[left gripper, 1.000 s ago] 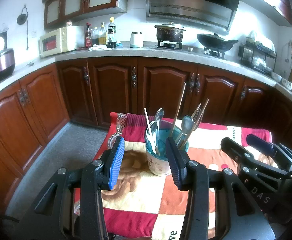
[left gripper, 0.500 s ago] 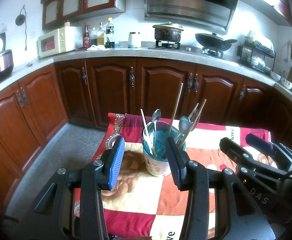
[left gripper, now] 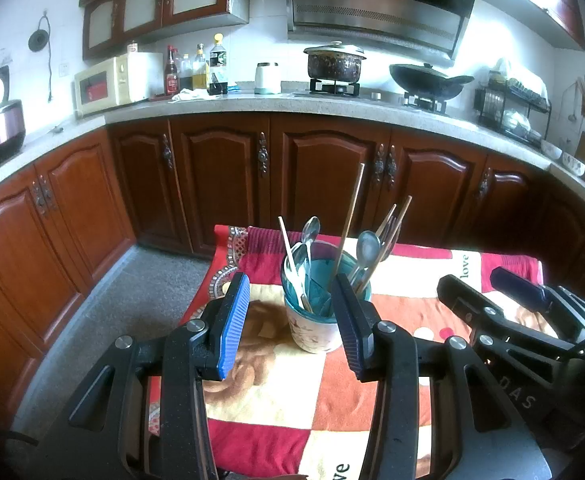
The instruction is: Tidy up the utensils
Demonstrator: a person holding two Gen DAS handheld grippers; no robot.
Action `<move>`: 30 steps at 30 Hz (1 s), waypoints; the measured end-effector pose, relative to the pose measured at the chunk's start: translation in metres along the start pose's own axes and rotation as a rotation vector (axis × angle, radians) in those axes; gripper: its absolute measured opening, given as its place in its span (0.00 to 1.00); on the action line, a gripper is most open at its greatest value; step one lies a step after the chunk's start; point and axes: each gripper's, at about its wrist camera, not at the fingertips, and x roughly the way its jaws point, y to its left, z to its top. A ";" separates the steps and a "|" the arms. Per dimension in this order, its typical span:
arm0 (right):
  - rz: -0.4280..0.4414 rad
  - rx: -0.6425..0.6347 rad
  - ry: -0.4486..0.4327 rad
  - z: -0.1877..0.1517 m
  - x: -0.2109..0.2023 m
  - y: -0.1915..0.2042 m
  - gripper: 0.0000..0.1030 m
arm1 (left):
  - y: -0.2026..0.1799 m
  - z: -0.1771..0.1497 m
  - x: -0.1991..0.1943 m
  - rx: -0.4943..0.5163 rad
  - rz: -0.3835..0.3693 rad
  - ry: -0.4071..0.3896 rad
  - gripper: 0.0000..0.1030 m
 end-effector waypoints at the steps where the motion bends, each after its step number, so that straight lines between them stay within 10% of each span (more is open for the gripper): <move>1: 0.000 0.001 0.002 0.000 0.001 0.001 0.60 | -0.001 0.000 0.001 0.000 -0.001 0.001 0.41; 30: 0.000 -0.001 0.020 -0.005 0.011 0.001 0.61 | 0.000 -0.003 0.009 -0.004 -0.006 0.014 0.41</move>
